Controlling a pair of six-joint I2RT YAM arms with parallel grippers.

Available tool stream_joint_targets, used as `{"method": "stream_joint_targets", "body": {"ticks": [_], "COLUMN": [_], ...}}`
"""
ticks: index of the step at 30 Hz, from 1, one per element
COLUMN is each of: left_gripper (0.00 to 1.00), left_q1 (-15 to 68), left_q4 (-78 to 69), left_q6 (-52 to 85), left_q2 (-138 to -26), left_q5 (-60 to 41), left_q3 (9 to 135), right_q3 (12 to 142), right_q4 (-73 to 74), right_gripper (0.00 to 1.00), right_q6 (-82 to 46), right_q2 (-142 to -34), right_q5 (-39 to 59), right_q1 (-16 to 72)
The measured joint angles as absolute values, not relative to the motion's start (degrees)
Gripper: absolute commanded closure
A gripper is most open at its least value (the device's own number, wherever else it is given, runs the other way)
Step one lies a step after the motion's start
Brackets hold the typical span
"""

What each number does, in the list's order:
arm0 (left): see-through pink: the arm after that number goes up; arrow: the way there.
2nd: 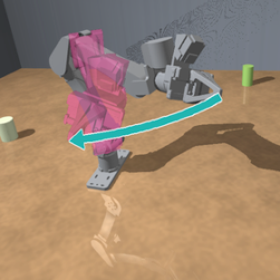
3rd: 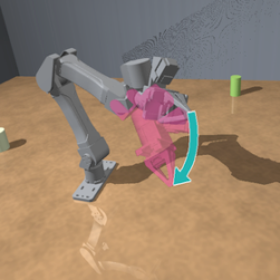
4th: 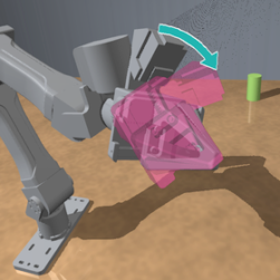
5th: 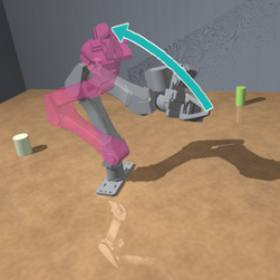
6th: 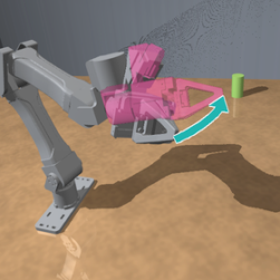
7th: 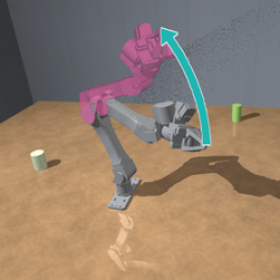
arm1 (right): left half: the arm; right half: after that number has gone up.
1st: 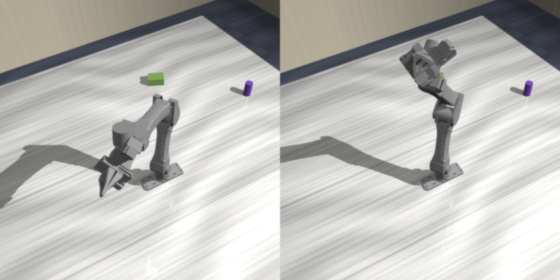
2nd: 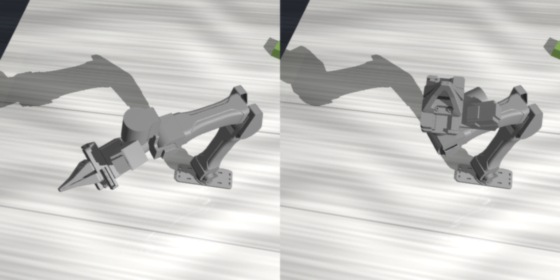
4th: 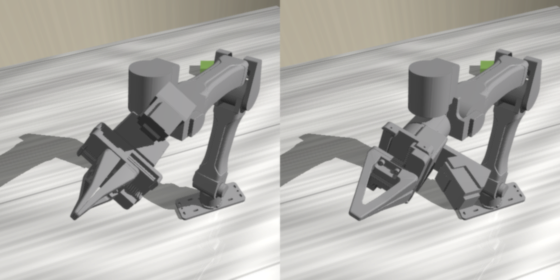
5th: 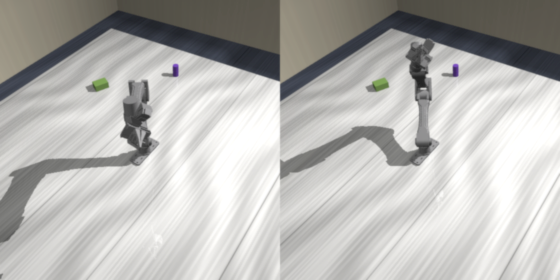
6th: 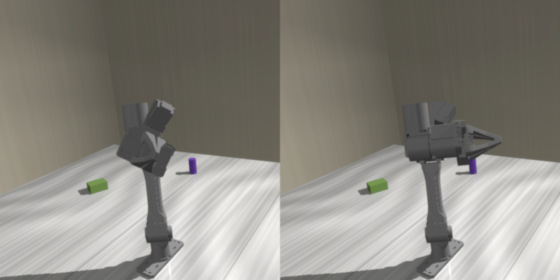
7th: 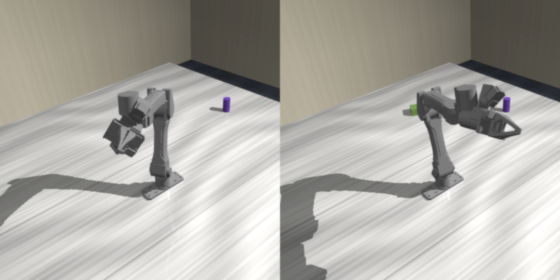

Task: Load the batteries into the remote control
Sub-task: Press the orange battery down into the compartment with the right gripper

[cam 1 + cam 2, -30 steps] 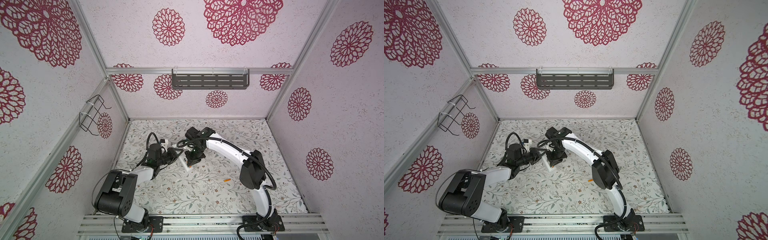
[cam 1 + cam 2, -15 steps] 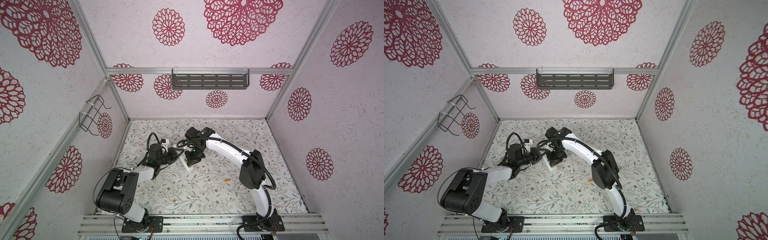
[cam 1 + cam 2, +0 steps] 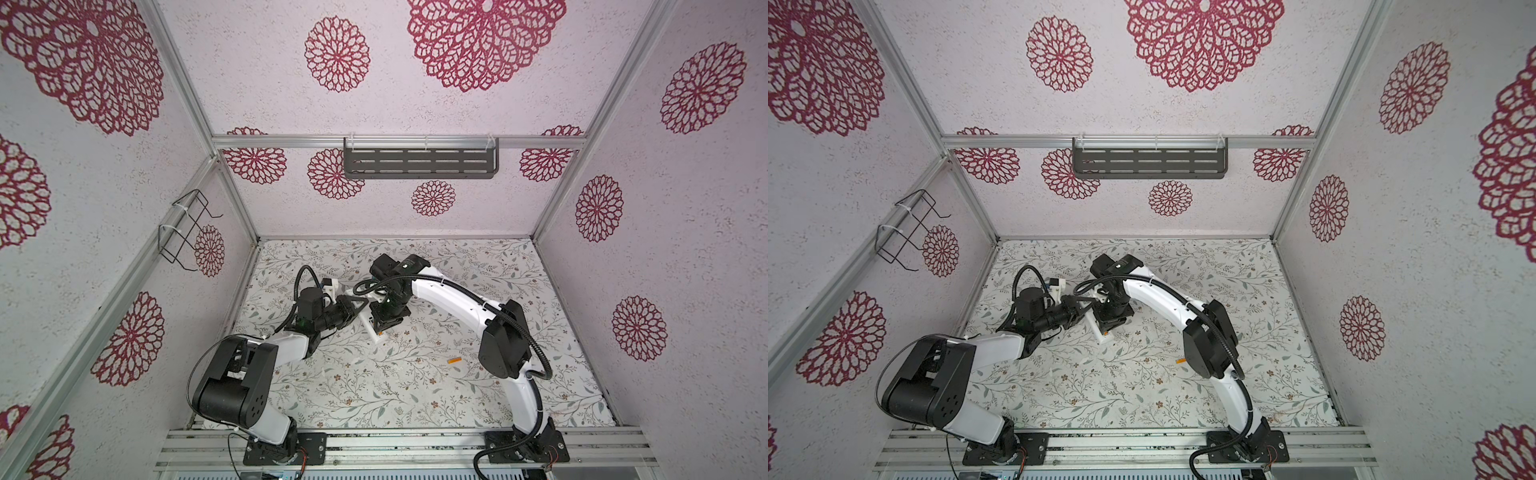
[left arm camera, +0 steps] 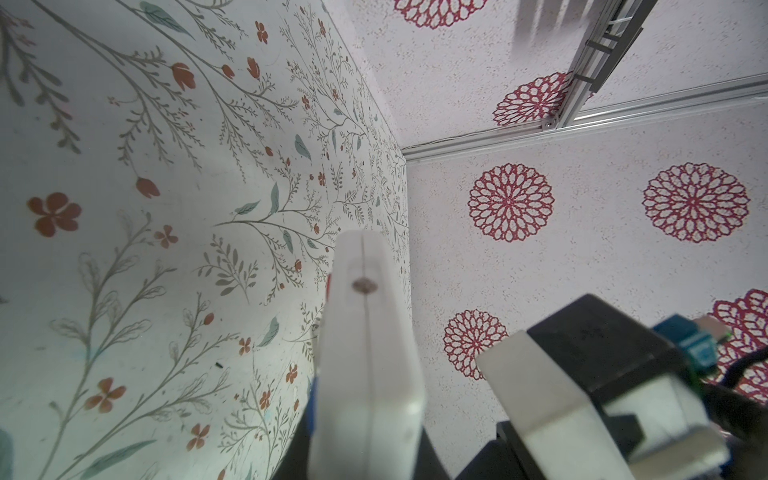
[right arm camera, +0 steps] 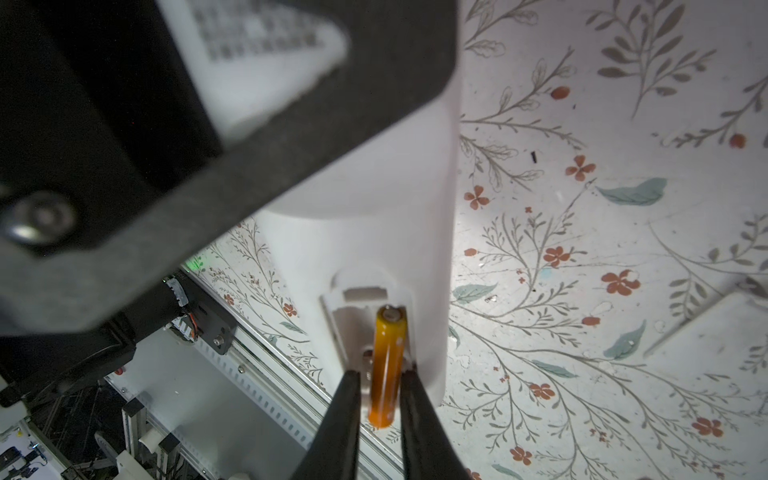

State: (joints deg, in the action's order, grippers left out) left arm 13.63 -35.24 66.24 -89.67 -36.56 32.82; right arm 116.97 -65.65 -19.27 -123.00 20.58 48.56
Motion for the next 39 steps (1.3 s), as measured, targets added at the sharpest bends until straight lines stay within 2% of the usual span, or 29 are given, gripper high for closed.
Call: {"method": "stream_joint_targets", "body": {"ticks": [33,39], "left_gripper": [1.00,1.00], "left_q1": [13.93,14.06], "left_q4": [-36.75,-37.26], "left_q6": [67.35,67.57], "left_q2": [-89.65,-89.58], "left_q5": [-38.48,-39.00], "left_q3": [32.84,32.84], "right_q3": [119.90,123.63], "right_q4": [-66.17,-67.07], "right_gripper": [0.71,0.70], "right_q6": [-19.66,-19.70], "right_q2": [-123.00,-123.00], "right_q5": [16.19,16.21], "right_q1": [48.58,48.58]}}
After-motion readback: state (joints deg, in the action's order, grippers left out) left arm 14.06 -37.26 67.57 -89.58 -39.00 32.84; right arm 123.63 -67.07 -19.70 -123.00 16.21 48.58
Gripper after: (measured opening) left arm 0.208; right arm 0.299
